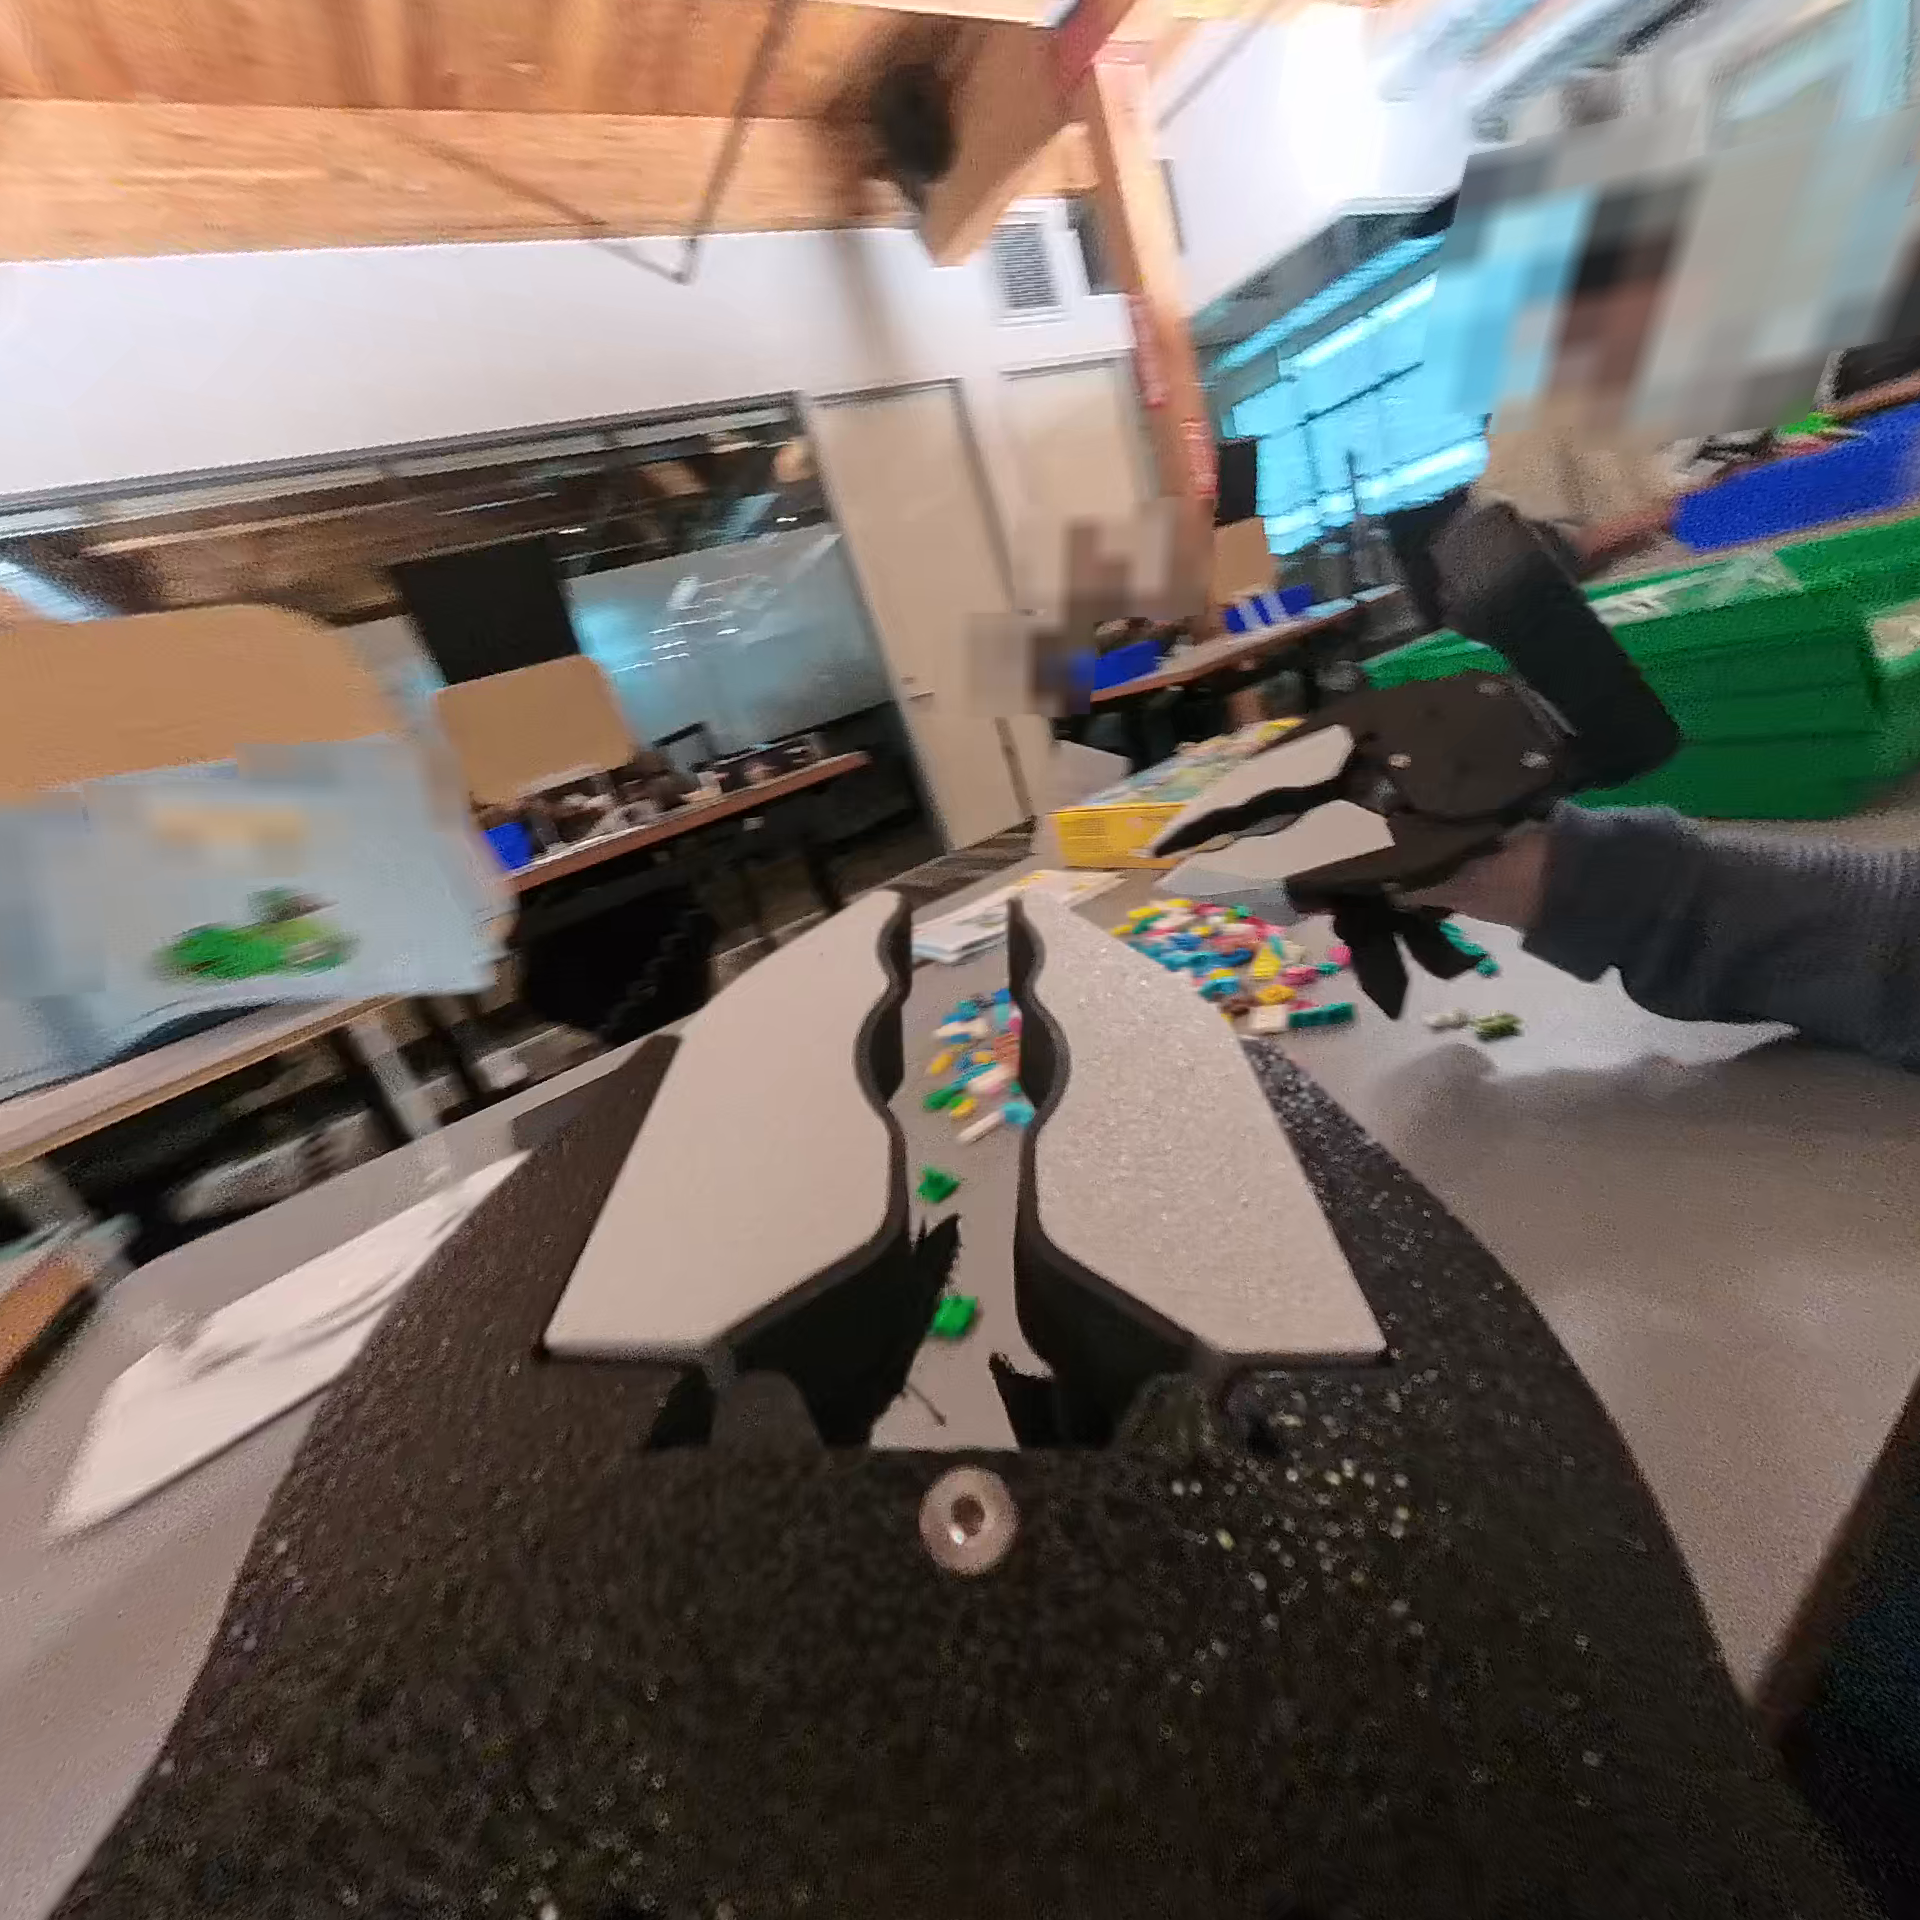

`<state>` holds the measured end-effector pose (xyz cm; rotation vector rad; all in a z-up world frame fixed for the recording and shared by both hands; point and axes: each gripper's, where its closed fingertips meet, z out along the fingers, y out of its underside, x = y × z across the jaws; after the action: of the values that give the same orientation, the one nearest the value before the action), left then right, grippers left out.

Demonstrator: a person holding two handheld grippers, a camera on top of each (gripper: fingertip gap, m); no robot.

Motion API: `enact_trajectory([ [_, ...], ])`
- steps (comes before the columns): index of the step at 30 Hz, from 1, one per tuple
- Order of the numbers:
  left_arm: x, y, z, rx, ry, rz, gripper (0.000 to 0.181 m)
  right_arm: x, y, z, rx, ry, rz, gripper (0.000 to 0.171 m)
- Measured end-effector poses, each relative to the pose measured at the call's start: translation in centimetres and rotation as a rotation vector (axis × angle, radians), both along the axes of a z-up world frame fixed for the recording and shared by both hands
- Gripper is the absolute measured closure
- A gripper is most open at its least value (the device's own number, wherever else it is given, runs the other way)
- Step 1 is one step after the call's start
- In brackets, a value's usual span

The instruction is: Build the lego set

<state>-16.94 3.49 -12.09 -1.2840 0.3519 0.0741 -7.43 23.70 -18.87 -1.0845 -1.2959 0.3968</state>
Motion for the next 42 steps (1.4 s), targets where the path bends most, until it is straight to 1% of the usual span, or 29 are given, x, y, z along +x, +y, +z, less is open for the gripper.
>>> enact_trajectory([
  [3,-6.1,-7.4,1.6,0.048,-0.114,0.242,0.170,-0.7,-1.8,2.1,-0.046,0.162,0.017,0.154],
  [5,-10.3,-12.8,2.1,0.092,-0.204,0.391,0.171,-2.0,-4.6,3.1,-0.098,0.257,0.077,0.154],
  [8,-15.8,-20.2,1.1,0.129,-0.305,0.576,0.171,-5.1,-9.7,2.7,-0.094,0.262,0.141,0.152],
  [10,-18.5,-23.9,-0.3,0.115,-0.346,0.661,0.169,-7.5,-13.0,1.5,-0.044,0.205,0.161,0.152],
  [12,-20.2,-26.6,-1.7,0.083,-0.356,0.712,0.166,-9.6,-15.9,0.4,0.010,0.155,0.160,0.152],
  [14,-21.8,-28.7,-2.9,0.058,-0.349,0.759,0.165,-11.5,-18.1,-0.4,0.039,0.151,0.146,0.153],
  [16,-23.2,-30.3,-4.0,0.042,-0.363,0.782,0.162,-13.1,-19.1,-1.4,0.085,0.131,0.120,0.155],
  [18,-24.4,-31.4,-5.3,0.014,-0.375,0.791,0.160,-13.9,-18.1,-1.3,0.168,0.104,0.024,0.156],
  [19,-25.0,-31.9,-6.0,0.000,-0.382,0.800,0.159,-14.2,-17.6,-1.4,0.180,0.095,0.004,0.156],
  [21,-25.9,-32.6,-7.2,-0.025,-0.413,0.796,0.157,-14.3,-16.4,-2.0,0.155,0.060,-0.041,0.156],
  [26,-26.4,-33.9,-8.7,-0.084,-0.451,0.734,0.153,-13.6,-15.0,-2.0,0.080,0.091,-0.087,0.156],
  [28,-26.2,-34.1,-9.3,-0.113,-0.456,0.706,0.152,-13.5,-14.8,-2.0,0.092,0.086,-0.105,0.156],
  [30,-26.0,-34.4,-9.5,-0.127,-0.449,0.693,0.152,-13.5,-15.5,-1.6,0.136,0.095,-0.097,0.156],
  [34,-25.3,-35.2,-9.4,-0.136,-0.409,0.682,0.152,-13.9,-18.2,-1.5,0.269,0.058,-0.031,0.157],
  [35,-25.1,-35.4,-9.6,-0.148,-0.397,0.682,0.152,-13.7,-19.2,-0.9,0.303,0.088,-0.018,0.157],
  [37,-24.7,-36.2,-9.9,-0.174,-0.356,0.690,0.152,-12.8,-22.8,0.7,0.324,0.201,0.056,0.158],
  [38,-24.6,-36.8,-10.0,-0.185,-0.326,0.700,0.152,-12.3,-25.0,0.9,0.336,0.235,0.104,0.158],
  [40,-24.3,-38.3,-10.4,-0.199,-0.273,0.728,0.154,-11.5,-29.5,-0.7,0.393,0.244,0.204,0.160],
  [41,-24.2,-39.0,-10.5,-0.201,-0.255,0.738,0.155,-11.1,-31.7,-2.3,0.430,0.233,0.252,0.163],
  [42,-24.1,-39.8,-10.7,-0.203,-0.242,0.745,0.154,-10.7,-33.8,-4.2,0.512,0.202,0.286,0.167],
])
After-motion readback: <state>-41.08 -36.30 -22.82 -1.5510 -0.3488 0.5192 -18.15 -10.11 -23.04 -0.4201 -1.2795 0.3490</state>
